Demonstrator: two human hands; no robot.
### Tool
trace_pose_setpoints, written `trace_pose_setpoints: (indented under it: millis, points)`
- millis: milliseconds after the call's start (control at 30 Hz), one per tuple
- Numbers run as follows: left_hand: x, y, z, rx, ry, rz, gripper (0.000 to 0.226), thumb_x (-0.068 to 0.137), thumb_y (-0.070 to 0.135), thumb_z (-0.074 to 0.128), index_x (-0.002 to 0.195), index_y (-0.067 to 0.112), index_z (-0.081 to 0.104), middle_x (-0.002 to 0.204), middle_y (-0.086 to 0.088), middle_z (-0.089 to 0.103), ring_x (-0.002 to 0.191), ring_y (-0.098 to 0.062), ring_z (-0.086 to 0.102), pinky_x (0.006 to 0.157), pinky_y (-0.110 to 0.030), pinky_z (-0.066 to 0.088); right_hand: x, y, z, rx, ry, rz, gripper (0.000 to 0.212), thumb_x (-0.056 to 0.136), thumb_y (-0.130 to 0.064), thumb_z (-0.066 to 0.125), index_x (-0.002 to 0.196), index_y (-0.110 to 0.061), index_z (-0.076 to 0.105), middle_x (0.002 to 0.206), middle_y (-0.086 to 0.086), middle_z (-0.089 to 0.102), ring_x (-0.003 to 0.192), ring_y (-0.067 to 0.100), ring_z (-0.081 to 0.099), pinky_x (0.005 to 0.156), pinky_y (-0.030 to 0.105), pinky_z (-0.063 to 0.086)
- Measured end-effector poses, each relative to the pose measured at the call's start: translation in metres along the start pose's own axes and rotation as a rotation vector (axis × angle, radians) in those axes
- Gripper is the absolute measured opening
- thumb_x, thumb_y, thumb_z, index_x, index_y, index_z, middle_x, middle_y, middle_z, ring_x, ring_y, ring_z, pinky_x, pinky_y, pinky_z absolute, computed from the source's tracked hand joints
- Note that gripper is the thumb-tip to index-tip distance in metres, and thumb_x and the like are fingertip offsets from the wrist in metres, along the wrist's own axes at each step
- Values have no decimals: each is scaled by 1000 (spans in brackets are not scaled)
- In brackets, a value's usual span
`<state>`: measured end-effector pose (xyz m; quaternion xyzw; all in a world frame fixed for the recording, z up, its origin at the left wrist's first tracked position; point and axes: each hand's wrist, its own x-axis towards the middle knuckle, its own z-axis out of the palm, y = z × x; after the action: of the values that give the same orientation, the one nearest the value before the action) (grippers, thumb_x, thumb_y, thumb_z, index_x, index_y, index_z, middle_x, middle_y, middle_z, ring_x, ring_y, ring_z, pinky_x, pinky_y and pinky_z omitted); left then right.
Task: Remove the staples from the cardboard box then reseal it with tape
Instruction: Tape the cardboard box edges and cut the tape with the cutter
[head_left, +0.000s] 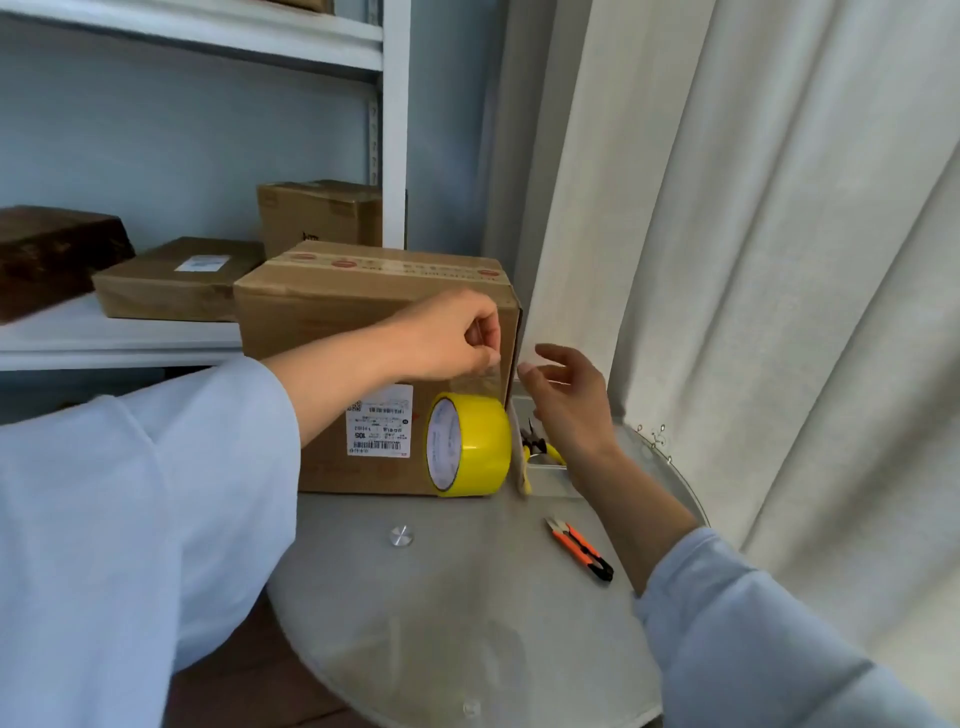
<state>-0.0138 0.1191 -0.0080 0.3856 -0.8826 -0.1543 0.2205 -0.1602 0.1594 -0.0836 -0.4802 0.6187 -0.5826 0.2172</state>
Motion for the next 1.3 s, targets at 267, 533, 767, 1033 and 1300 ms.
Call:
trace_pose_setpoints:
  millis: [267, 533, 767, 1033, 1300]
  points:
    - [26, -25, -19, 38, 21, -158, 66, 87, 14, 66, 143, 16, 32, 113, -8, 61, 97, -20, 59, 86, -35, 48, 53, -16, 37, -159, -53, -76, 67, 94, -17, 58, 150, -26, 24, 150, 5, 37, 137, 25, 36, 112, 45, 34]
    - [35, -57, -11, 161, -50, -296, 85, 87, 18, 67, 152, 18, 12, 133, -14, 53, 118, -32, 53, 91, -35, 45, 73, -18, 44, -338, -92, -195, 57, 88, -24, 68, 140, -24, 45, 136, 5, 55, 124, 25, 51, 103, 39, 44]
    - [27, -48, -9, 74, -30, -246, 72, 85, 17, 69, 146, 13, 32, 103, -8, 63, 101, -27, 62, 88, -33, 49, 72, -12, 23, -307, -99, -222, 57, 77, -24, 78, 130, -24, 59, 124, 7, 65, 115, 25, 59, 100, 41, 46]
    - [2, -18, -12, 31, -130, -212, 62, 86, 21, 68, 138, 6, 39, 99, -8, 69, 96, -22, 63, 94, -38, 47, 49, -12, -6, -308, -154, -238, 58, 77, -23, 79, 132, -23, 58, 125, 6, 64, 114, 23, 60, 99, 43, 48]
    - [-36, 17, -14, -50, -262, -31, 80, 90, 20, 63, 152, 20, 13, 88, 5, 68, 95, -14, 64, 100, -34, 44, 16, -24, -33, -426, -210, -238, 57, 80, -27, 75, 133, -24, 56, 128, 1, 62, 115, 21, 58, 97, 48, 48]
